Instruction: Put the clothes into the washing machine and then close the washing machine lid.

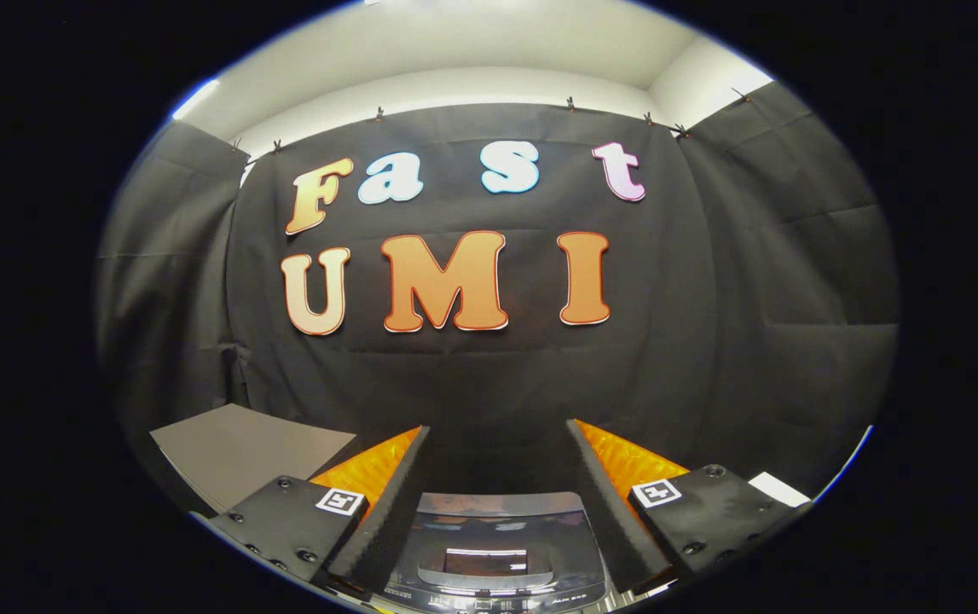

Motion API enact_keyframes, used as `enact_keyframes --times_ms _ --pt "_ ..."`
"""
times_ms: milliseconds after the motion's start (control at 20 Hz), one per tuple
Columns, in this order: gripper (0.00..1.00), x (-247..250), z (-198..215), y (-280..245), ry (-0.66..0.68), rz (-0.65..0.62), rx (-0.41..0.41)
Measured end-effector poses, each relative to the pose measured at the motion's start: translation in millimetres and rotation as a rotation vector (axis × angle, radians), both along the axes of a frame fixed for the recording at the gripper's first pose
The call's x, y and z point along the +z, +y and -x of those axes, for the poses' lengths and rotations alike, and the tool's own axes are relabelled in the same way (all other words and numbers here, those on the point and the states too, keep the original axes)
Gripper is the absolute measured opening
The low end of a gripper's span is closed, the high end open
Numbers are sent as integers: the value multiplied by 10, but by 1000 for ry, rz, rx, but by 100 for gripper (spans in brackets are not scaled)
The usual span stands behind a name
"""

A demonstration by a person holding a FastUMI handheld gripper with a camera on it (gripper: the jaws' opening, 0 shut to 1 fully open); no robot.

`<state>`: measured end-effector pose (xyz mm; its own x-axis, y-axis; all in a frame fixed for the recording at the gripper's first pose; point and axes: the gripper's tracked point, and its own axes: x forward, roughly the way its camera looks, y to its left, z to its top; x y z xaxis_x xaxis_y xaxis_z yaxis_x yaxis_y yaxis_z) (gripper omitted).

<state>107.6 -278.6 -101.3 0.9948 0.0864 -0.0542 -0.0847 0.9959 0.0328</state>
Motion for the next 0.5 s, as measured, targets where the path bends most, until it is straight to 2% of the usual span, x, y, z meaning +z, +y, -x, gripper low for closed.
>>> enact_keyframes --times_ms 500 --pt "99 108 76 -53 -27 -8 -1"
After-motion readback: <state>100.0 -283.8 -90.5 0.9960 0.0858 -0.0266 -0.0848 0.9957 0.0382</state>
